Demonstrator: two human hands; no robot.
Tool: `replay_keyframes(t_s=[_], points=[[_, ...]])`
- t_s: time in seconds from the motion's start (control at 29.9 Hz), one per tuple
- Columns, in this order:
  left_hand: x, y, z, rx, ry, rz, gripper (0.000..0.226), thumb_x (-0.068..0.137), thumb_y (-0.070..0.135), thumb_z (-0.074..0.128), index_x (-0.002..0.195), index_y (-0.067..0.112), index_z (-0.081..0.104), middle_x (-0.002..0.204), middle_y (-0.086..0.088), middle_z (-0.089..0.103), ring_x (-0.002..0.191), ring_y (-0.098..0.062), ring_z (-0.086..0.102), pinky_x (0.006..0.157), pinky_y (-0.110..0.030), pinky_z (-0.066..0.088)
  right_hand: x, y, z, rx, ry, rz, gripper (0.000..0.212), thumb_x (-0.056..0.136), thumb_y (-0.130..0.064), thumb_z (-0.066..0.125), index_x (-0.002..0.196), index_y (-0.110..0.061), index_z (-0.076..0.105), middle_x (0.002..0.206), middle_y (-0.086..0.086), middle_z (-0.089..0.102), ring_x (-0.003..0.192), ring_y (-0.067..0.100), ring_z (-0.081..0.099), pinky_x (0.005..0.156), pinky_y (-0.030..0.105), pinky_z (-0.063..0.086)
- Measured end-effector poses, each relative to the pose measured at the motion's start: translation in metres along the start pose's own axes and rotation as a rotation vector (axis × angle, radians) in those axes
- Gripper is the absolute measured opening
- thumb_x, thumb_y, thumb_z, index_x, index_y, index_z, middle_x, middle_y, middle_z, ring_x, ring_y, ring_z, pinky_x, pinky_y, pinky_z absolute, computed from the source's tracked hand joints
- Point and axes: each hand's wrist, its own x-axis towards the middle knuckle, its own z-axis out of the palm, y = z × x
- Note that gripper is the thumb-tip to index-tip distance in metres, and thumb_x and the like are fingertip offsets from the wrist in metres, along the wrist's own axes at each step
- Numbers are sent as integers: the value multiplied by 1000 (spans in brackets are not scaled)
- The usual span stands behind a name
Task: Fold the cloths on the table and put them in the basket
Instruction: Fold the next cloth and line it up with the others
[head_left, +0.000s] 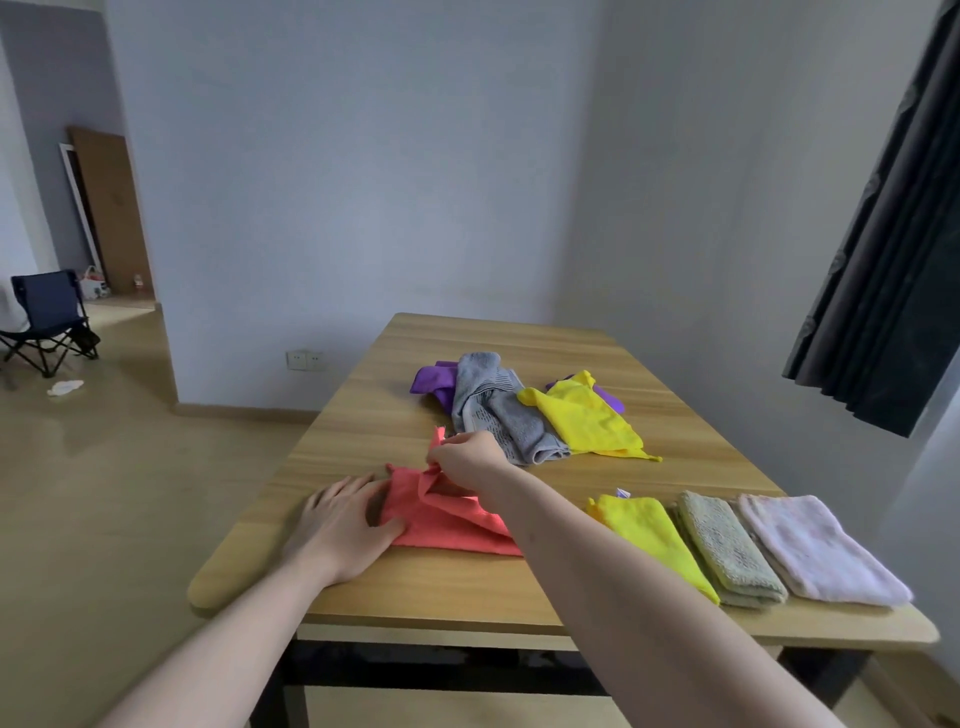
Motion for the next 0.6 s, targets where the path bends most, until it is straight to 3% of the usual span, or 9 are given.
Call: replay_keyframes(t_s=[0.17, 0.3, 0.37, 0.47, 0.6], points=[[-2, -2, 0, -14, 29, 8, 69, 92, 72, 36, 152, 41, 34, 161, 15, 33, 151, -13, 24, 123, -44, 18, 5, 7, 16, -30, -60, -2, 19, 76, -13, 68, 92, -11, 79, 98, 9, 73, 94, 28, 73, 89, 40, 61], [-1, -2, -1, -43, 31, 6, 56, 99, 58, 36, 152, 40, 36, 160, 14, 35, 150, -13, 26, 123, -43, 19, -3, 6, 6, 140, -182, 58, 31, 88, 1, 69, 118, -2, 66, 92, 17, 70, 69, 27, 72, 68, 38, 65], [-2, -3, -2, -81, 33, 7, 53, 100, 46, 40, 152, 40, 36, 161, 14, 35, 150, -14, 27, 123, -43, 19, -2, 13, -7, 144, -167, 22, 32, 89, 0, 69, 121, -3, 65, 92, 15, 69, 67, 23, 70, 64, 36, 64], [-3, -4, -4, -182, 43, 5, 59, 95, 39, 38, 154, 39, 33, 160, 12, 37, 147, -17, 32, 120, -43, 26, 7, 33, -31, -89, 6, -57, 37, 83, -9, 68, 120, -13, 71, 97, 7, 74, 81, 21, 73, 73, 39, 64], [-5, -4, -6, -333, 75, 20, 68, 83, 39, 30, 150, 38, 42, 159, 11, 39, 146, -15, 35, 118, -40, 31, 3, 55, -65, -457, 169, -71, 46, 82, -24, 63, 128, -20, 65, 123, 2, 68, 115, 23, 64, 94, 33, 53]])
